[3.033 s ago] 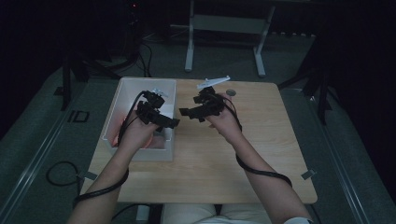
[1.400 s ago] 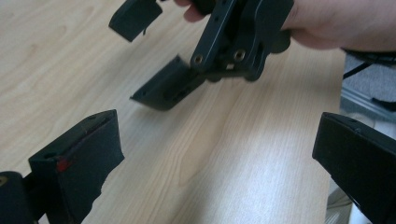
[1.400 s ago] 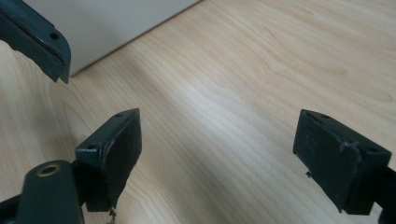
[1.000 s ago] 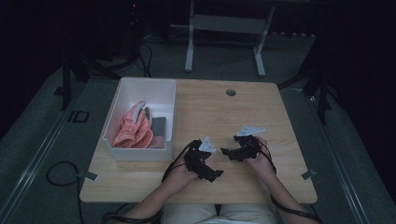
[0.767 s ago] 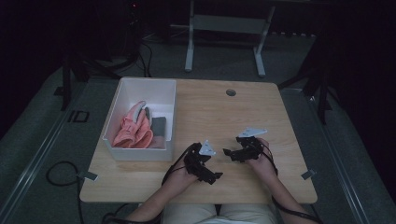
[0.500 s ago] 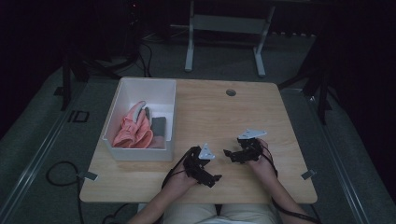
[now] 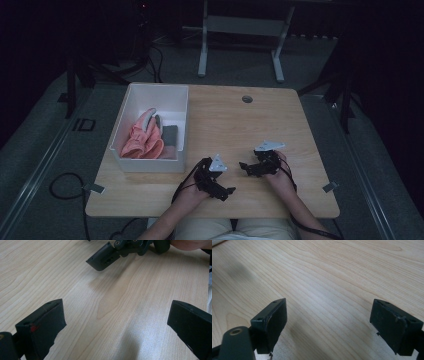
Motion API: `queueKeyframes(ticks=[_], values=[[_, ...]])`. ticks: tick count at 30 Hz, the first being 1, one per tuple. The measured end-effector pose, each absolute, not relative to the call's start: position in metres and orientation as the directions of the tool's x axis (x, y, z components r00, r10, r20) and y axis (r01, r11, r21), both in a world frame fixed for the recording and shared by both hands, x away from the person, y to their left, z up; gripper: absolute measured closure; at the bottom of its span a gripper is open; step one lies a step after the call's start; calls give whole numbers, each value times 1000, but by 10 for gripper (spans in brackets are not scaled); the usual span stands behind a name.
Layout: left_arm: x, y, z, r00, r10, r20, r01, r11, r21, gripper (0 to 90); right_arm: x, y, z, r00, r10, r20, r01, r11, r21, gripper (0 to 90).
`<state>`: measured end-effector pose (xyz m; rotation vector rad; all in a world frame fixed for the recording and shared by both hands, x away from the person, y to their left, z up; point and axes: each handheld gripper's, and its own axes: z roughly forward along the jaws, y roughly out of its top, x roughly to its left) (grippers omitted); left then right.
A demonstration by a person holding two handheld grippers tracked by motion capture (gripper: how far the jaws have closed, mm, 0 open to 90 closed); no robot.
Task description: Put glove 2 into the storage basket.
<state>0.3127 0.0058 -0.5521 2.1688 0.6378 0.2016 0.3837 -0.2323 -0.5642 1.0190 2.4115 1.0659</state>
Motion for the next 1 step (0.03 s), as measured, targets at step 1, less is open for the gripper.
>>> queueKeyframes(ticks=[1], values=[[313,6,-552,857,510,-76,374,-512,773,10,384,-232,-564,-699,715,2,482,469,740,140]])
